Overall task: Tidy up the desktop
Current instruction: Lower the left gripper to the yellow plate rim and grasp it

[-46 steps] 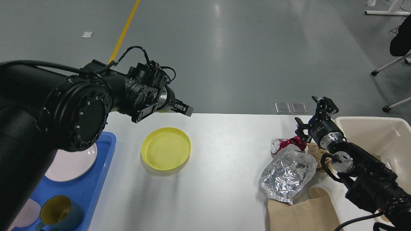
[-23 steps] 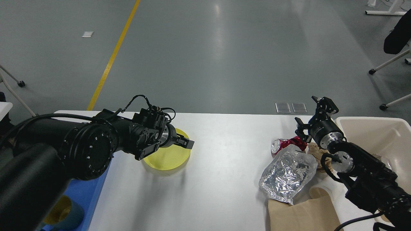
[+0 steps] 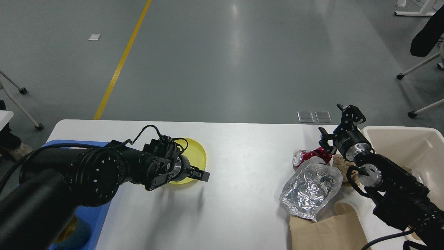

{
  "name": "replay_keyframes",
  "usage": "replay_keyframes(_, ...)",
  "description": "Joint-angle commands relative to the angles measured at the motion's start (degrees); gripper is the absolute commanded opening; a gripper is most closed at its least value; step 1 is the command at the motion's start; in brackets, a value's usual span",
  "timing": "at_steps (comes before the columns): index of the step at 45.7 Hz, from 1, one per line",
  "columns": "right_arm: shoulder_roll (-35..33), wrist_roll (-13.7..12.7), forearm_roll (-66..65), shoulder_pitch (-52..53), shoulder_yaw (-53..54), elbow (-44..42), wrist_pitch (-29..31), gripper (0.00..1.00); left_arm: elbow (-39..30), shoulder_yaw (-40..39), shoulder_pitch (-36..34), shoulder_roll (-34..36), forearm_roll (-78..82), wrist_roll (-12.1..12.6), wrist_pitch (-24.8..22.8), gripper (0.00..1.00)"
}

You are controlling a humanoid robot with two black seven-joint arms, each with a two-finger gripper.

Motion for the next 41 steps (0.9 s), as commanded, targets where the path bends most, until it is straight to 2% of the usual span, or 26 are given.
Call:
replay_keyframes(1, 0.0, 0.0, 0.0, 0.0, 0.03, -0.01, 0.0, 1.0, 0.05, 0.14, 0.46, 0.0, 0.0, 0.11, 0.08, 0.9)
replay_keyframes(20, 0.0, 0.09, 0.0, 0.0, -0.06, -0.01, 0.0, 1.0, 1.63, 0.67, 2.83, 0.09, 0.26, 1.07, 0.35, 0.84)
replay_keyframes(24, 0.0, 0.0, 0.0, 0.0, -0.06, -0.01, 0.0, 1.0, 1.72, 0.85, 3.27, 0.09, 0.26, 1.16, 0.26, 0.76)
replay_keyframes(34, 0.0, 0.0, 0.0, 0.0, -0.06, -0.01, 0.0, 1.0, 1.72, 0.76, 3.53, 0.09, 0.26, 4.67, 0.08, 0.54)
replay_keyframes(41, 0.0, 0.0, 0.0, 0.0, -0.06, -0.01, 0.0, 1.0, 1.72, 0.85, 3.53, 0.09, 0.26, 4.76, 0.0, 0.46)
